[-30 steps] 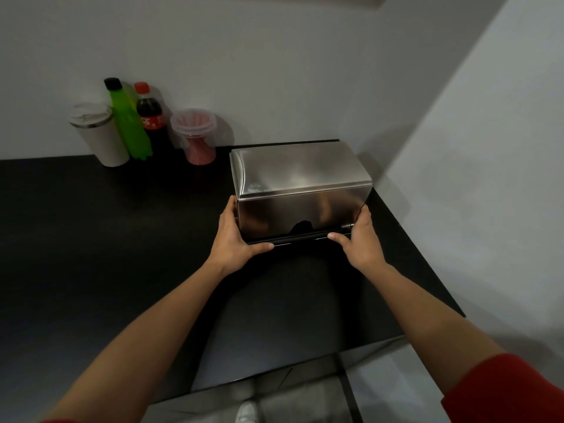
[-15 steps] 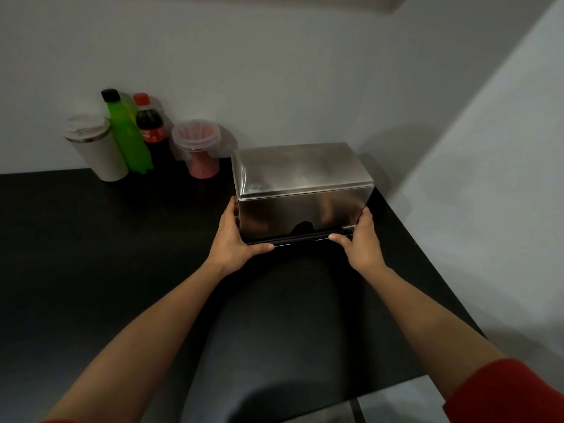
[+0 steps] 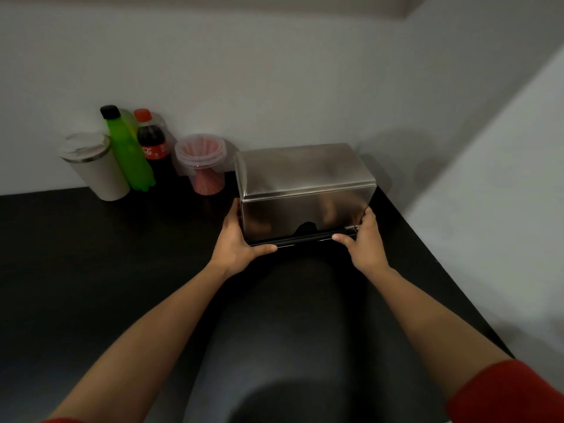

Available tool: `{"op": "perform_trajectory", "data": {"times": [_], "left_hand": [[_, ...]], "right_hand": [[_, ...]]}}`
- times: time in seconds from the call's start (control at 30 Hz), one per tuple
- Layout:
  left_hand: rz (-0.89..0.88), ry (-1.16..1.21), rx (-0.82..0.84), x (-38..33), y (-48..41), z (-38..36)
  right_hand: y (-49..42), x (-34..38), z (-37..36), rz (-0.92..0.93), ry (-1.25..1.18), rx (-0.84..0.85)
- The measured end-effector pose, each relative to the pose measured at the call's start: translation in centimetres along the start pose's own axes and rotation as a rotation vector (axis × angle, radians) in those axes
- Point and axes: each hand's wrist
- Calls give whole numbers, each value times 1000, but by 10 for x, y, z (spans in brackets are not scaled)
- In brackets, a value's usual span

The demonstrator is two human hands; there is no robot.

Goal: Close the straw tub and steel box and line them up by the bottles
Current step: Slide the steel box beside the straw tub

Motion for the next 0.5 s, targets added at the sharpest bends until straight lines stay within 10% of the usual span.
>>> {"op": "perform_trajectory", "data": {"times": [0.5], "left_hand": [[-17, -85, -109, -3, -15, -6]], "right_hand": [[-36, -1, -13, 20, -20, -15]]}}
Point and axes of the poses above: each hand's wrist, its own y-axis away from the middle knuckle, its own z-axis out of the back of the hand, x = y × z, and after that the axes turned 12 degrees about z, right-handed
